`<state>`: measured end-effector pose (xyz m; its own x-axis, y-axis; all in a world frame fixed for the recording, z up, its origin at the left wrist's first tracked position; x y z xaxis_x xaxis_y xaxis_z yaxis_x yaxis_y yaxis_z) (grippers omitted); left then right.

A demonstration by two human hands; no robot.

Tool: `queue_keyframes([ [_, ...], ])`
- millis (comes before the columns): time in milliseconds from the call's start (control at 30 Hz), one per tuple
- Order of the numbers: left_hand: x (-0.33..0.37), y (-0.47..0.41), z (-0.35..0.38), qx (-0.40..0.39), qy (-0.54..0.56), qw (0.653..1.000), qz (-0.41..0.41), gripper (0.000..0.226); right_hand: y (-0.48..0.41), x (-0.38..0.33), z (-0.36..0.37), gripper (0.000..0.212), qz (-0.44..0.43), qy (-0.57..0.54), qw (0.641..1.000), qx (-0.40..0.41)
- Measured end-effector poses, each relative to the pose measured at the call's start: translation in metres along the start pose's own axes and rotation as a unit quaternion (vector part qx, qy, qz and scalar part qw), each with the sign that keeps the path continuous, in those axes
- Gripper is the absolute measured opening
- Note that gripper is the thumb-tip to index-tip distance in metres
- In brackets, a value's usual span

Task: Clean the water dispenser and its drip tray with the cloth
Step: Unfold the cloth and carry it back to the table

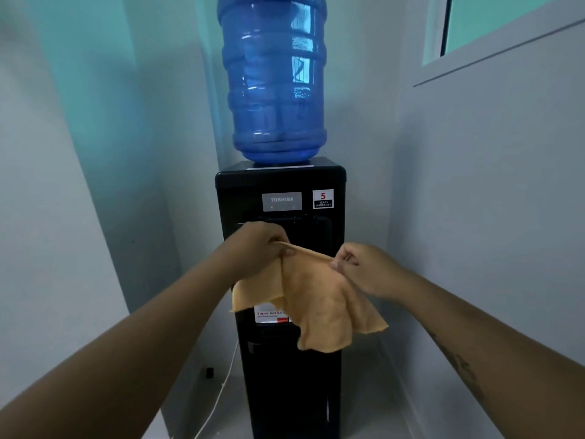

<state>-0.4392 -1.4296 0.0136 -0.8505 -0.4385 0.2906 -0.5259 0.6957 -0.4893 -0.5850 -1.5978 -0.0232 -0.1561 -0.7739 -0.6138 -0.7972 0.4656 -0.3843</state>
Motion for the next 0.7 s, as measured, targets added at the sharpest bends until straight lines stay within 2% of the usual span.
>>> queue_keyframes([
  [133, -0.003, 0.013, -0.024, 0.017, 0.000, 1.000, -0.012, 0.014, 0.013, -0.015, -0.010, 0.038, -0.020, -0.031, 0.999, 0.021],
  [200, -0.004, 0.023, -0.034, 0.013, -0.005, 1.000, -0.019, 0.014, 0.020, -0.023, -0.019, 0.042, -0.024, -0.042, 0.999, -0.002],
  [300, -0.008, 0.036, -0.053, 0.037, -0.014, 0.999, -0.034, 0.014, 0.031, -0.029, -0.029, 0.026, -0.026, 0.037, 0.995, -0.089],
  [367, -0.012, 0.046, -0.067, 0.033, -0.040, 0.998, -0.046, 0.016, 0.037, -0.030, -0.032, 0.016, -0.028, 0.077, 0.990, -0.117],
  [500, -0.022, 0.059, -0.080, 0.008, -0.106, 0.994, -0.025, 0.014, 0.036, -0.036, -0.035, 0.008, -0.029, 0.094, 0.993, -0.065],
  [700, -0.045, 0.068, -0.089, -0.007, -0.131, 0.989, -0.063, 0.007, 0.019, -0.036, -0.026, 0.006, -0.034, 0.117, 0.992, -0.039],
])
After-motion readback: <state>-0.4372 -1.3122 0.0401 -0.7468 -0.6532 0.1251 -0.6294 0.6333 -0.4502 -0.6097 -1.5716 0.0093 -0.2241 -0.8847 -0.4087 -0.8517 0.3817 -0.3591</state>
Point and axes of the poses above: each hand's wrist, its own y-axis away from the middle knuckle, its own z-axis out of the palm, x = y × z, the point moved 1 cm from there along -y, towards the middle knuckle, and after that the axes turned 10 degrees about x, right-handed, at the moved point
